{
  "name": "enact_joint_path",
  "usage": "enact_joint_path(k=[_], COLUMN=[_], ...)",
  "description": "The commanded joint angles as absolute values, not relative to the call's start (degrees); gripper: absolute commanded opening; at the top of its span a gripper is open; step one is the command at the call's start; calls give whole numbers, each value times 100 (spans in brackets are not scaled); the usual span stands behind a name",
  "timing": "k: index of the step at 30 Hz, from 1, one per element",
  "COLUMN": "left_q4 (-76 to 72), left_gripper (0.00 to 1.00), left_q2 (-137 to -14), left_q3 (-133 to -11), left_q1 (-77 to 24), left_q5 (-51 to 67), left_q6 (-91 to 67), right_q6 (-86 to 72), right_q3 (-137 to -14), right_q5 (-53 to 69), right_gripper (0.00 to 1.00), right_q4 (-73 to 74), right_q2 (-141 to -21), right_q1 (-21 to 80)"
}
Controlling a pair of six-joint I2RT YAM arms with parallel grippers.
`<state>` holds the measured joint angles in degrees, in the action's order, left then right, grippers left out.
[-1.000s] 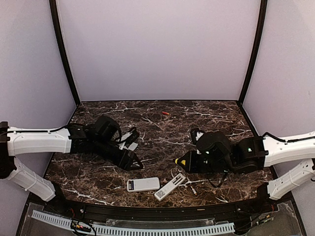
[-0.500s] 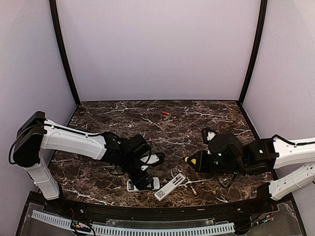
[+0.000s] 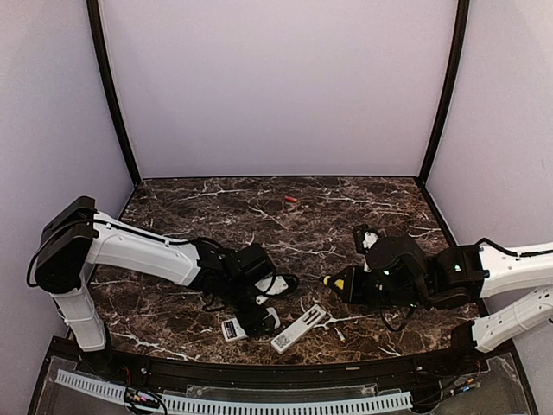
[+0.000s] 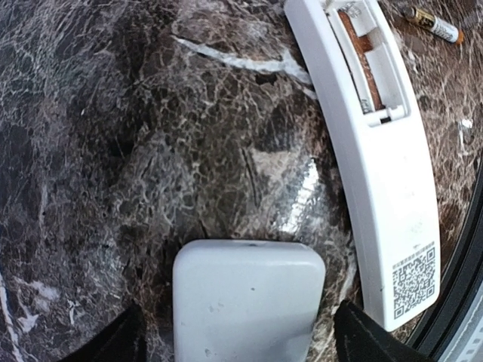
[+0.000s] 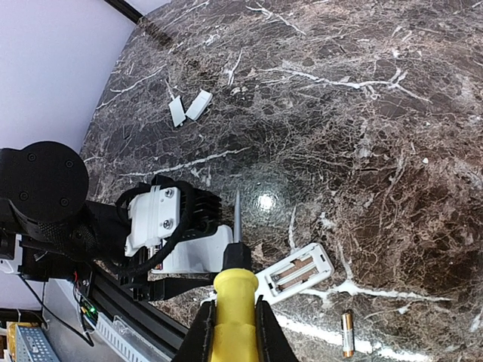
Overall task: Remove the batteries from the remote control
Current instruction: Pick up the remote control without the battery cover from the center of the board.
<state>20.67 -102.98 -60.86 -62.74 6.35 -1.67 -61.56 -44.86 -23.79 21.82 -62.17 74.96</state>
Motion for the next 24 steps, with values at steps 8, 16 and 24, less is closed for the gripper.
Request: enact_joint_path(k=[8, 16, 24], left_q4=[2341, 2483, 1600], left_gripper=[49, 29, 27], left_q2=[-10422, -9631, -8725], left_q3=[-6089, -6350, -6390], left_q1=[-6302, -5757, -4798], left_q5=[-13, -400, -35], left_q6=[-1208, -2228, -2662], right_q6=[-5965, -4779, -4135], right_q3=[-4359, -4454, -5188], right_q5=[-2331, -2238, -2481], right_gripper=[0, 0, 0], right_q4=[1937, 1323, 1199], right_q2=[-6025, -5685, -6624], right_q1=[7461, 7690, 8381])
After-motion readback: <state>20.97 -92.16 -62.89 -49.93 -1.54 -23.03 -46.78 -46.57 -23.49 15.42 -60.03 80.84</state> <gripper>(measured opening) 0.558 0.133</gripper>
